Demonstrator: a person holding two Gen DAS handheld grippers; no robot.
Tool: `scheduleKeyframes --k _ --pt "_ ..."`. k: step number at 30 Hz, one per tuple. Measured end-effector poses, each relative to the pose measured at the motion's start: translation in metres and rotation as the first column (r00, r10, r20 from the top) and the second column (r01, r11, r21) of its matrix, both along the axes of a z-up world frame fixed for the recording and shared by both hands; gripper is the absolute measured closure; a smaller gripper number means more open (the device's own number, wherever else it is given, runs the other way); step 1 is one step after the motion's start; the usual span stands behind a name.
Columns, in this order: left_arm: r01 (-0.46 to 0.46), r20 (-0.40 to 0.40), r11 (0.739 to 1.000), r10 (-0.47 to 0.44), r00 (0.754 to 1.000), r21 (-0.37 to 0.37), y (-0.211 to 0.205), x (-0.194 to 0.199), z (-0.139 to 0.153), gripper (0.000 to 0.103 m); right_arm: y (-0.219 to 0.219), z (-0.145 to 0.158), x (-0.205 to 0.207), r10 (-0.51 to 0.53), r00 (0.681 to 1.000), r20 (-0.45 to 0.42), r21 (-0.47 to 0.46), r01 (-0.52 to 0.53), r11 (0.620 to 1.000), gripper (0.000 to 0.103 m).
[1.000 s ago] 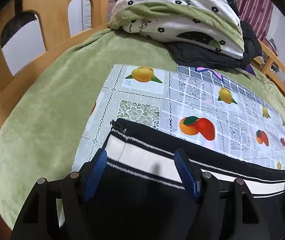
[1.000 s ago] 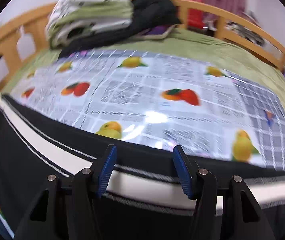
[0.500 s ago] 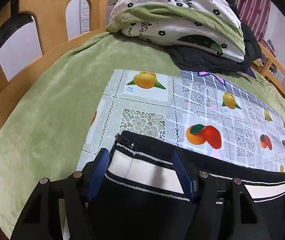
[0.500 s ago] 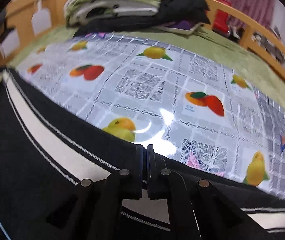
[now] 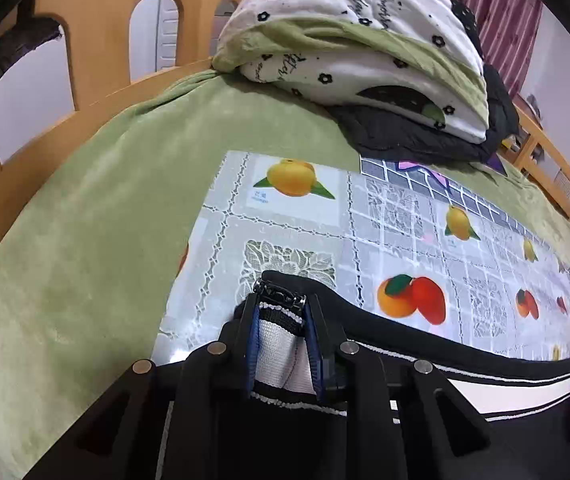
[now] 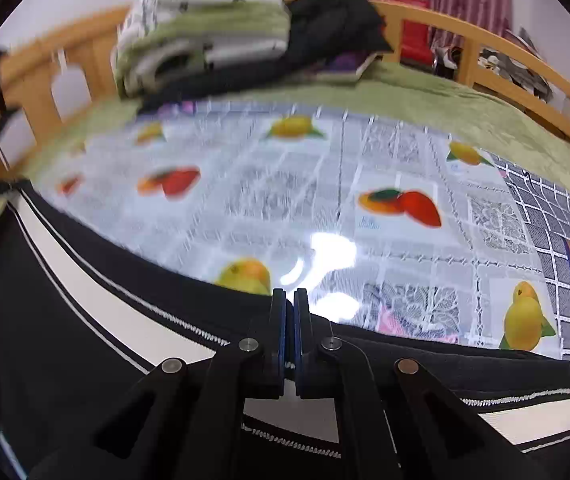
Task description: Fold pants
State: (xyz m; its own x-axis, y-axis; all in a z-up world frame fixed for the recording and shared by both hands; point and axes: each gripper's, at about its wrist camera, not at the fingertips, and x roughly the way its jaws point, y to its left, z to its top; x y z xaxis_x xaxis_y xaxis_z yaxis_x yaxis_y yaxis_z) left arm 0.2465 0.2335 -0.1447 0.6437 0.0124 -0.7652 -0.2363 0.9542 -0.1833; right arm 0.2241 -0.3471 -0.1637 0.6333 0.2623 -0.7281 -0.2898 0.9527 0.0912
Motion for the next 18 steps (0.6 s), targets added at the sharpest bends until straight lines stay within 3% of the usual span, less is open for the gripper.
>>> scheduleKeyframes --k 2,4,5,7,10,11,14,16,18 --pt "-0.025 -0.071 0.999 0.023 0.997 -0.021 0.003 0.012 -0.019 0.081 0.0 -0.014 0.009 -0.007 0.998 -0.058 -0.005 0.007 1.0 0.1" --pt "-0.028 -0.082 1.0 0.028 0.996 0.009 -0.001 0.017 -0.025 0.076 0.01 -0.031 0.015 -0.002 0.995 -0.097 -0.072 -0.004 0.997 0.098" --pt "-0.033 -0.069 0.999 0.035 0.997 0.035 -0.004 0.015 -0.021 0.073 0.015 -0.031 0.013 -0.012 0.998 -0.066 -0.098 0.005 0.995 0.098" --pt "-0.056 -0.08 0.994 0.064 0.995 0.095 -0.009 0.01 -0.012 0.051 0.013 -0.024 0.014 -0.022 0.996 -0.085 -0.1 0.014 0.995 0.089" --pt "-0.058 -0.052 0.984 0.068 0.996 0.165 -0.016 -0.009 0.005 0.048 -0.011 0.0 -0.004 -0.081 0.996 -0.023 -0.092 0.079 0.993 0.081" --pt "-0.052 -0.043 0.985 0.06 0.997 0.167 -0.018 -0.014 0.008 0.048 -0.022 0.006 -0.011 -0.115 0.993 0.011 -0.078 0.116 0.99 0.072" --pt "-0.025 -0.003 0.995 0.026 1.0 0.097 -0.024 -0.03 0.014 0.048 -0.056 0.0 -0.023 -0.204 0.979 -0.012 -0.032 0.203 0.979 0.07" --pt "0.023 0.027 1.0 -0.024 0.999 0.01 -0.034 -0.032 0.009 0.048 -0.062 -0.025 -0.014 -0.242 0.966 -0.09 -0.104 0.233 0.967 0.073" --pt "0.069 -0.002 0.997 -0.069 0.998 -0.023 -0.052 -0.02 -0.005 0.048 -0.062 -0.031 -0.013 -0.248 0.967 -0.051 -0.095 0.242 0.966 0.073"
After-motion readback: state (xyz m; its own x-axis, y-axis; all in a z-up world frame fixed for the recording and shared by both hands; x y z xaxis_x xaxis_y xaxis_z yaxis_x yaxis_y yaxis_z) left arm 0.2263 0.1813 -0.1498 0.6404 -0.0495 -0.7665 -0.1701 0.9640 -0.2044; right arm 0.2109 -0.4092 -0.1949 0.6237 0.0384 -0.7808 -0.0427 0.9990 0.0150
